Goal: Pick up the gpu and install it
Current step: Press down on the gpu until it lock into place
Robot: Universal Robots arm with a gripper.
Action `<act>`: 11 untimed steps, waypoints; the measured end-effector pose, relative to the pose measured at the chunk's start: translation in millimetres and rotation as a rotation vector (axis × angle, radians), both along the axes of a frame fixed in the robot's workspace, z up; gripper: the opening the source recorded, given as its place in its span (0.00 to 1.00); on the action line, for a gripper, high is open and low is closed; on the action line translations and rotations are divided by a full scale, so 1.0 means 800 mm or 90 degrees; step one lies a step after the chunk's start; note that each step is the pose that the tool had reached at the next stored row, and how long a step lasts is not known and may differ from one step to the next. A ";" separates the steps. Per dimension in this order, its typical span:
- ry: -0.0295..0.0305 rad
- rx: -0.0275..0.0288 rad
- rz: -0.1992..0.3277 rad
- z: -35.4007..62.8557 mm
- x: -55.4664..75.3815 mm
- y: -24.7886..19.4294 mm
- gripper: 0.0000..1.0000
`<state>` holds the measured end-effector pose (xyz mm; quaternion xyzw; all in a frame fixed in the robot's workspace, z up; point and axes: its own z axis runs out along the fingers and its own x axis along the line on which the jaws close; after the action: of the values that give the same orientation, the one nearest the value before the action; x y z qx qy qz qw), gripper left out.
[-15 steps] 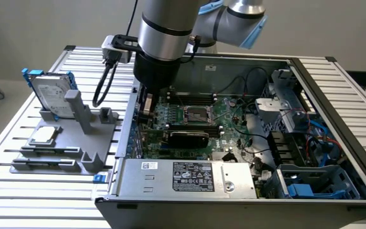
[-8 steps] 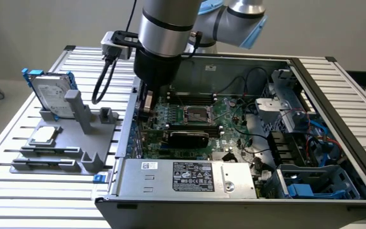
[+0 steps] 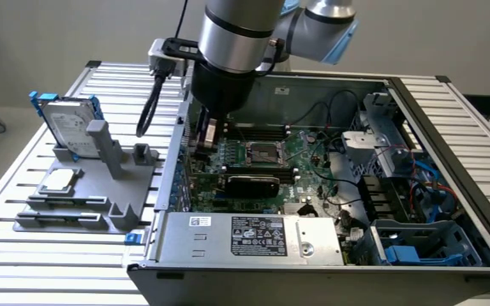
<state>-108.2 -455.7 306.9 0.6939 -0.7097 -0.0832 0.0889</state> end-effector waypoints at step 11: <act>-0.0578 0.0000 0.003 0.000 0.016 0.0000 0.11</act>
<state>-95.0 -455.7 306.9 0.6989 -0.7111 -0.0514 0.0568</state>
